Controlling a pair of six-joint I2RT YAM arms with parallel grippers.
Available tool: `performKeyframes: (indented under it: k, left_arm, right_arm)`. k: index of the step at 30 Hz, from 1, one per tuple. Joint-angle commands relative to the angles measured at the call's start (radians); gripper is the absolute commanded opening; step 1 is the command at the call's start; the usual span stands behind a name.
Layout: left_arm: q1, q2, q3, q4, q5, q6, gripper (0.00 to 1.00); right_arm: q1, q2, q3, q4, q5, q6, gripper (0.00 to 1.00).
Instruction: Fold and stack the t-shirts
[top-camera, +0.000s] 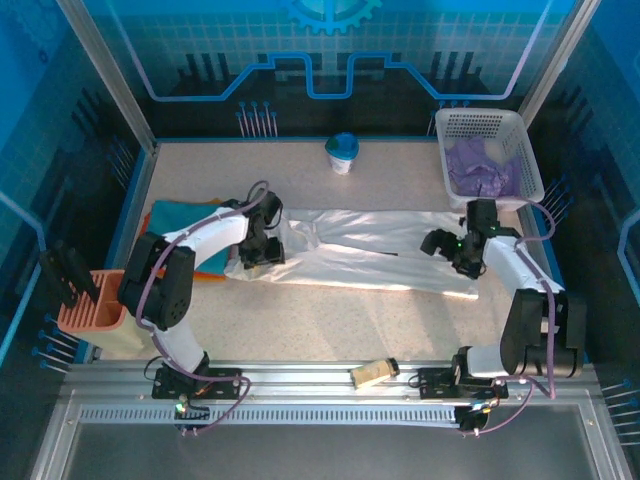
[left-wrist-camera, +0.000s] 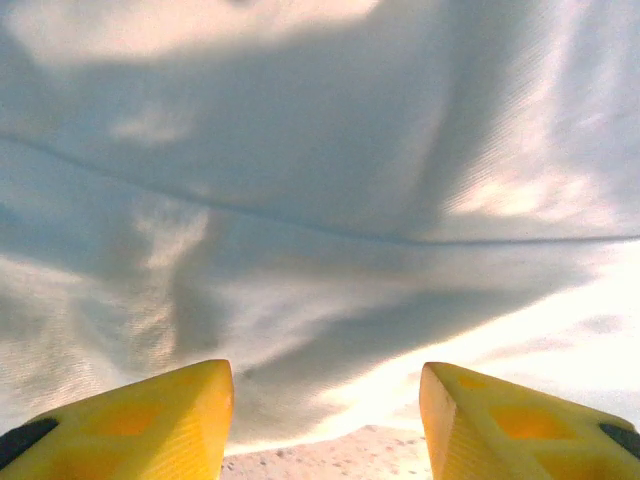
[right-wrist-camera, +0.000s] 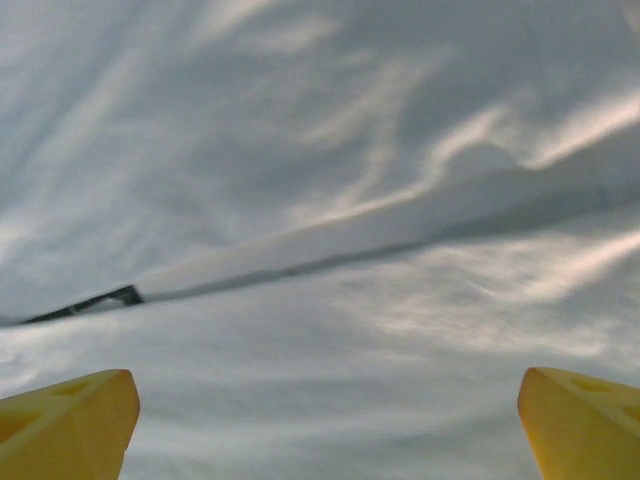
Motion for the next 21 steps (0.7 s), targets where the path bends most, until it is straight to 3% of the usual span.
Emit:
performKeyframes:
  k: [1,9,15,21]
  left_arm:
    - [0.007,-0.002,0.109,-0.073,0.001,0.031,0.53]
    - [0.006,0.210,0.325,-0.160,0.017,0.048,0.51]
    - [0.003,0.335,0.419,-0.205,0.033,0.065,0.51]
    - [0.004,0.480,0.528,-0.266,0.071,0.094,0.50]
  right_arm:
    - [0.059,0.034,0.083,-0.013,0.074,-0.031,1.00]
    - [0.138,0.299,0.215,-0.008,0.116,0.002,0.78]
    - [0.220,0.469,0.317,-0.085,0.189,-0.023,0.74]
    - [0.298,0.498,0.363,-0.174,0.279,-0.059,0.65]
